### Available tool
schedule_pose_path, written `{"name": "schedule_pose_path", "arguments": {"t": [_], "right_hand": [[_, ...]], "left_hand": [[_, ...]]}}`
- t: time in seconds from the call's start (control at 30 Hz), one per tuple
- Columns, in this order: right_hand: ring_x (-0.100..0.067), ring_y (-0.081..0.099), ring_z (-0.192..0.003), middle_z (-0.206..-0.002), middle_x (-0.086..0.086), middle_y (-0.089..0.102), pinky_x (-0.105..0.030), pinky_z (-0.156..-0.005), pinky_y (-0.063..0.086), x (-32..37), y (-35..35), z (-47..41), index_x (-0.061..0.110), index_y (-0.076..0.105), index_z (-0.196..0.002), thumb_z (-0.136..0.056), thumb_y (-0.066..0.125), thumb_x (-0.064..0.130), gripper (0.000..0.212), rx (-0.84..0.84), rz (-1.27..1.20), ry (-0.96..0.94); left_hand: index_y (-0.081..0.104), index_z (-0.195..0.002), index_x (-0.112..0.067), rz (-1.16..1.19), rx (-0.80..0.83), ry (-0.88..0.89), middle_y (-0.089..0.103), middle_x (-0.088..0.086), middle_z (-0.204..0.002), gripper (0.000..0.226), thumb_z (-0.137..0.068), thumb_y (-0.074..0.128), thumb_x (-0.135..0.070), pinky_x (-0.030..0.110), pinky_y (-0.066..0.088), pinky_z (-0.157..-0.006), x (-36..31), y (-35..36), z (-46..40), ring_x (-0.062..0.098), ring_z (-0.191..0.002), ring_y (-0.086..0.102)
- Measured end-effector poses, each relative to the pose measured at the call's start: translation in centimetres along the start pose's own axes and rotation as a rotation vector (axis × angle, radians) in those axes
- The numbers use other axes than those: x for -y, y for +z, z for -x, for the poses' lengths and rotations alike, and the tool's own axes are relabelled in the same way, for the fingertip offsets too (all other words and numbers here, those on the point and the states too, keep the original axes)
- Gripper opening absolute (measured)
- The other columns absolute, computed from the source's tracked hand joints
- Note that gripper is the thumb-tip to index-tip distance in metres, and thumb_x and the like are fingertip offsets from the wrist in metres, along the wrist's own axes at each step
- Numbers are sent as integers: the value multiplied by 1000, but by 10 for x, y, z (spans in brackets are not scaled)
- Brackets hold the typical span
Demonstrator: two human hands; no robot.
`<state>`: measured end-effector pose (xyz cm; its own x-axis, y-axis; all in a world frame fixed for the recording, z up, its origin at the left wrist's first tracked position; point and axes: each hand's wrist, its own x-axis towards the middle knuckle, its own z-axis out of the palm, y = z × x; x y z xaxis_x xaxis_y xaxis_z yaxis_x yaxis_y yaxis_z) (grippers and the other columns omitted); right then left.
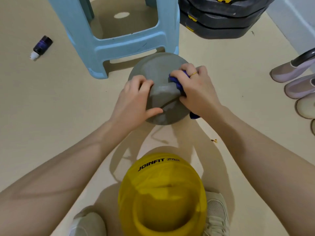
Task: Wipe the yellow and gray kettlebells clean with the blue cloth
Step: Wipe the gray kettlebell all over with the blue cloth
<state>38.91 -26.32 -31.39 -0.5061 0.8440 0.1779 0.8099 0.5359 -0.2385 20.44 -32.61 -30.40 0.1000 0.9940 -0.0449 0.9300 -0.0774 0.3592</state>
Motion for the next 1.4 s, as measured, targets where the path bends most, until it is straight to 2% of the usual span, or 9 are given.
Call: {"name": "schedule_pose_path", "arguments": {"t": [0.2, 0.33, 0.4, 0.6, 0.77, 0.97, 1.17, 1.3, 1.4], "right_hand": [[-39, 44, -113, -138, -19, 39, -42, -98, 40, -13, 6, 2, 8, 45, -132, -71, 70, 4, 66, -90, -183, -19], [-32, 46, -110, -124, -21, 43, -36, -97, 41, -7, 29, 19, 0, 50, -122, -82, 58, 3, 41, -364, -449, 338], [-34, 43, -108, -121, -21, 47, -42, -96, 41, 11, 49, 29, 1, 53, -118, -83, 55, 1, 36, -293, -440, 434], [-34, 50, -95, -115, -13, 53, -40, -79, 49, 6, 42, 3, 7, 60, -113, -82, 47, 7, 33, -110, -144, -167], [-31, 50, -104, -111, -16, 56, -38, -88, 44, 11, 35, -9, 6, 51, -122, -83, 50, -2, 40, -202, -395, 462], [-32, 58, -95, -106, -14, 62, -27, -86, 41, -21, 32, 26, 1, 60, -106, -79, 58, 16, 31, -69, -328, 27], [-5, 59, -81, -92, 6, 64, -30, -80, 51, 5, 34, 49, 17, 62, -99, -86, 54, 6, 19, -205, -781, 723], [-29, 65, -93, -101, -13, 68, -40, -80, 55, 7, 18, 49, 15, 64, -102, -91, 51, 4, 21, 37, -1420, 899], [-33, 66, -85, -92, -17, 69, -41, -75, 57, 3, 11, 40, 9, 67, -93, -87, 52, 2, 18, 89, -1312, 963]], "left_hand": [[43, -136, -17, -131, -122, -19, 50, 4, -135, 68, -78, 64, -48, 47, 34, -97, -12, 21, -15, 36, -124, 36], [43, -135, -19, -9, -182, -89, 51, 0, -134, 65, -81, 61, -50, 39, 32, -95, -6, 15, -22, 33, -117, 36], [41, -136, -23, 46, -193, -165, 50, -3, -134, 62, -83, 58, -51, 34, 31, -93, -4, 11, -31, 30, -114, 34], [40, -135, -25, 90, -186, -159, 50, -6, -134, 58, -85, 57, -49, 23, 24, -89, 15, 5, -31, 28, -112, 32], [43, -134, -26, 58, -214, -151, 51, -6, -132, 61, -82, 57, -53, 26, 23, -89, 0, 13, -35, 29, -114, 35], [43, -135, -23, 193, -223, -117, 49, -2, -128, 60, -82, 57, -48, 32, 21, -108, -9, 32, -13, 32, -121, 25], [47, -130, -19, 65, -300, -63, 55, 3, -121, 56, -81, 59, -44, 56, 37, -97, -44, 62, -4, 32, -114, 25], [45, -133, -18, 56, -290, -78, 52, 3, -124, 57, -84, 59, -44, 44, 33, -102, -33, 61, 4, 30, -116, 23], [47, -131, -16, 29, -292, -39, 54, 5, -121, 57, -83, 60, -44, 39, 29, -100, -27, 59, 10, 30, -113, 24]]}}
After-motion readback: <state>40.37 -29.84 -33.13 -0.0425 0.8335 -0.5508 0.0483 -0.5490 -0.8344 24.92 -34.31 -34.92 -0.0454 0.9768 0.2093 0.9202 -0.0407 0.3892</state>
